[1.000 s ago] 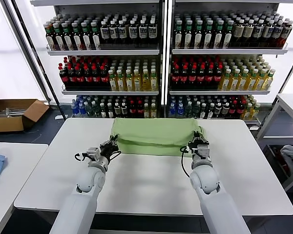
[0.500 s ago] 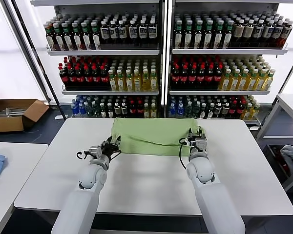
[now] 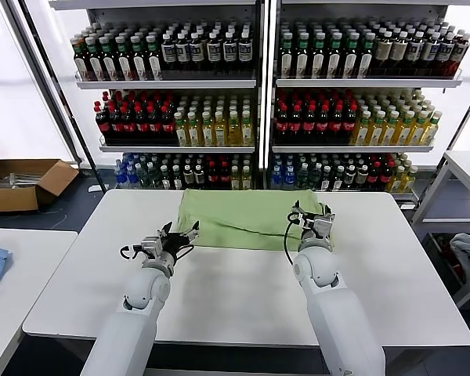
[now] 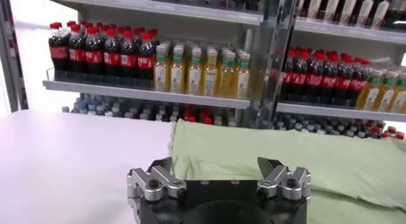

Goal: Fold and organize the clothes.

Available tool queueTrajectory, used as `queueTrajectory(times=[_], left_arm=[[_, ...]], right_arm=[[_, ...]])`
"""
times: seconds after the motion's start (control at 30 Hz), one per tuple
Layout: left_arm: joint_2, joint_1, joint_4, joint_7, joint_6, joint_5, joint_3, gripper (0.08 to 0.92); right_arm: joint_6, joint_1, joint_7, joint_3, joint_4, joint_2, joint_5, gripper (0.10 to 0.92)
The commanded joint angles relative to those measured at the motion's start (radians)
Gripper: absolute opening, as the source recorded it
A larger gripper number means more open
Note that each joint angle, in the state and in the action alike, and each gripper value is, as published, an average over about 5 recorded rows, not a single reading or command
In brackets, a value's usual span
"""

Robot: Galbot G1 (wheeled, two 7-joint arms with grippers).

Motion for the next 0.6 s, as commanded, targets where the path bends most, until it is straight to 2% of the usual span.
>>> queueTrajectory(times=[0.03, 0.27, 0.6], left_arm=[[0.014, 0.039, -0.077, -0.004, 0.033, 0.003, -0.003, 0.822], [0.02, 0.048, -0.078, 0.003, 0.034, 0.031, 0.008, 0.823], [0.022, 0.035, -0.027, 0.01, 0.036, 0.06, 0.013, 0.823]], right_arm=[[-0.095, -0.089, 0.04, 0.01, 0.154, -0.036, 0.025, 0.823], [-0.158, -0.194, 0.035, 0.039, 0.237, -0.095, 0.023, 0.823], [-0.18, -0.225, 0.035, 0.058, 0.22, -0.135, 0.01, 0.823]])
